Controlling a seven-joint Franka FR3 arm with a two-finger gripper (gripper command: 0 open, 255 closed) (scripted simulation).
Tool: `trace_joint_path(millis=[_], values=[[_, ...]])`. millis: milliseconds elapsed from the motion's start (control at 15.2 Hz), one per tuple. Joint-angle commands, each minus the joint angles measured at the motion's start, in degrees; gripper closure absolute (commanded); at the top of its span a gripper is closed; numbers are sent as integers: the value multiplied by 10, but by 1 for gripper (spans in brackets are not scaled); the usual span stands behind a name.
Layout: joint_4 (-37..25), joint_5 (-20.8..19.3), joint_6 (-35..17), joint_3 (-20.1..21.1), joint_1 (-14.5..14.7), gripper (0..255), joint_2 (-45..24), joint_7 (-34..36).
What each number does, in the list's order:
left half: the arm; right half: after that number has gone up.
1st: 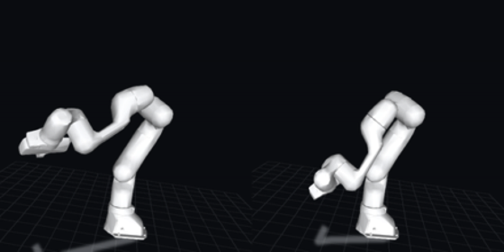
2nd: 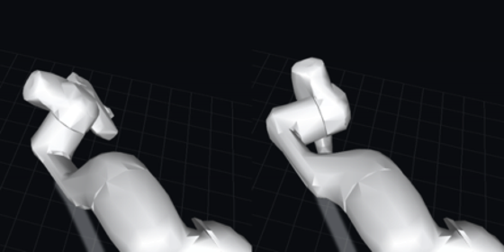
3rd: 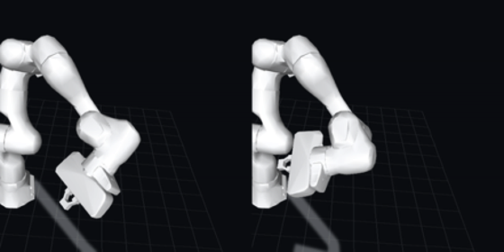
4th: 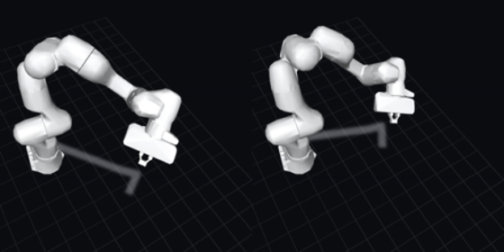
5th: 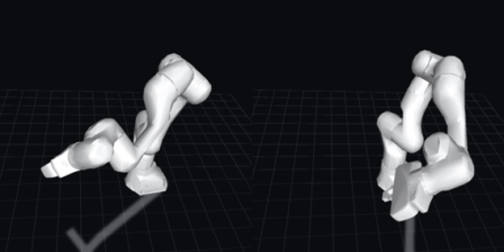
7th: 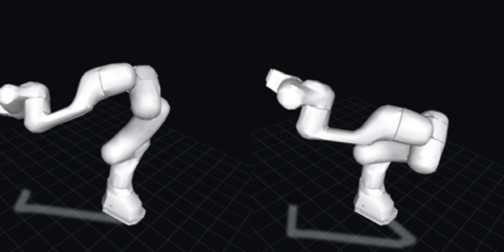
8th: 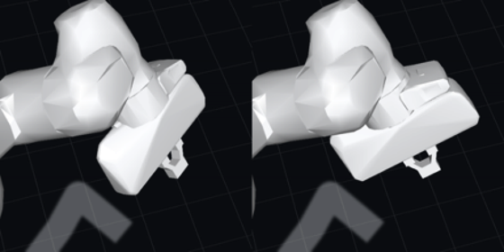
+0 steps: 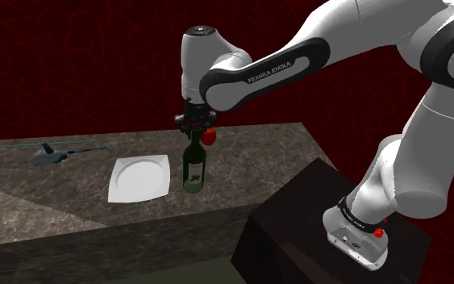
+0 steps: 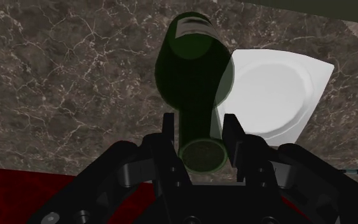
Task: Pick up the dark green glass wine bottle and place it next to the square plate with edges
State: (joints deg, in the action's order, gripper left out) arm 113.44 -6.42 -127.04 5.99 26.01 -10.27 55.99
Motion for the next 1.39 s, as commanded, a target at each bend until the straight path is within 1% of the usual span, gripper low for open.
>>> trace_joint_path(millis=[0,660,1320], values=[[8,-2,-15,-1,0,255,-6,2],[35,-14,-83,-4,2,255,-47,13],[49,-28,-147,-10,5,255,-98,27]])
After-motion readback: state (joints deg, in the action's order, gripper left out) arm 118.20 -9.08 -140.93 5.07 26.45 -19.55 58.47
